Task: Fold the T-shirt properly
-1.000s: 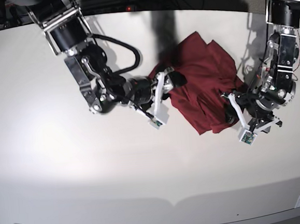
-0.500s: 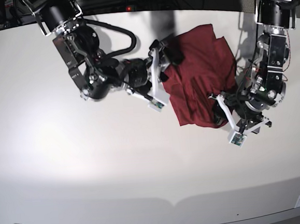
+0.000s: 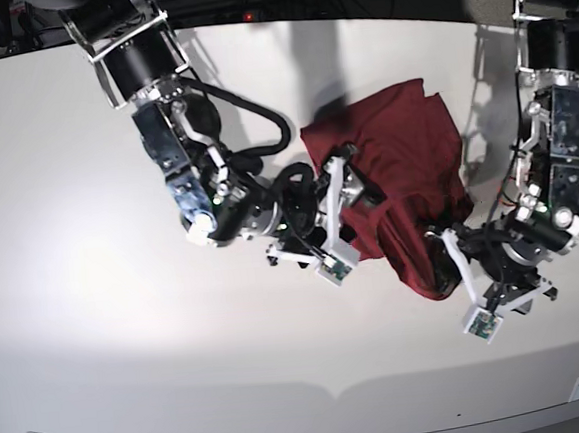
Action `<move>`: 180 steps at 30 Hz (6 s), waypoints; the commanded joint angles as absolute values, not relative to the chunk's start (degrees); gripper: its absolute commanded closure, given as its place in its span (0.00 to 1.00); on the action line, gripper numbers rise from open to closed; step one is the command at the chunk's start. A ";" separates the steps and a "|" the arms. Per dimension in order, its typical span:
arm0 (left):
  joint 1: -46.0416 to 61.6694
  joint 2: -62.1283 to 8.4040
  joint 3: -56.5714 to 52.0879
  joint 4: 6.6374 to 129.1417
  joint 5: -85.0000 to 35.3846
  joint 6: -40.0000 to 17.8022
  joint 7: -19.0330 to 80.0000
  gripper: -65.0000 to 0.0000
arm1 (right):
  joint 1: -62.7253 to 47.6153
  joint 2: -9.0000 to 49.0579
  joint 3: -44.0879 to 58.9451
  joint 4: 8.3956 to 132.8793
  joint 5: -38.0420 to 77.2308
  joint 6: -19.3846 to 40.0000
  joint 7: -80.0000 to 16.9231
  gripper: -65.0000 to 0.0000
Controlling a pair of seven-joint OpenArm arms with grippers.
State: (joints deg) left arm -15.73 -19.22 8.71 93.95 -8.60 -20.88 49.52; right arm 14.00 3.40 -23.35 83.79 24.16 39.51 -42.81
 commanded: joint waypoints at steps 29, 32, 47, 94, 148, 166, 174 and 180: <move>-1.74 -23.90 8.38 94.43 -24.45 -26.11 47.75 0.46 | 30.30 -5.06 -23.27 49.30 4.89 40.00 -25.28 0.39; 1.21 -21.98 8.38 93.17 -16.88 -25.08 43.83 0.46 | 29.21 -4.78 -23.29 49.25 4.69 40.00 -25.43 0.39; -2.50 -20.05 8.38 88.90 -11.35 -27.94 41.50 0.46 | 24.40 2.48 -23.27 52.07 8.21 40.00 -30.61 0.39; -9.23 -10.07 8.29 78.65 -8.38 -28.56 16.78 0.46 | 25.71 22.02 -10.09 62.41 9.30 40.00 -34.24 0.39; 32.01 -30.35 -25.12 121.93 -32.69 -28.71 42.78 0.46 | -32.03 23.86 33.87 126.32 43.00 40.00 -58.02 0.39; 65.73 -20.34 -36.32 118.52 -33.41 -36.91 38.70 0.46 | -63.57 6.68 42.09 135.00 66.65 40.00 -74.72 0.39; 54.43 -20.21 -31.46 80.79 -21.71 -40.00 20.34 0.46 | -60.03 15.18 22.48 102.02 38.41 40.00 -50.76 0.39; 40.18 -20.47 -19.73 46.17 -4.99 -40.00 -1.91 0.46 | -43.22 26.72 1.67 60.38 22.09 40.00 -35.24 0.39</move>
State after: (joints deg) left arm 39.31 -19.79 -19.33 45.04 -4.12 -39.79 -1.93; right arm -42.48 26.04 1.15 59.33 21.50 39.83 -35.07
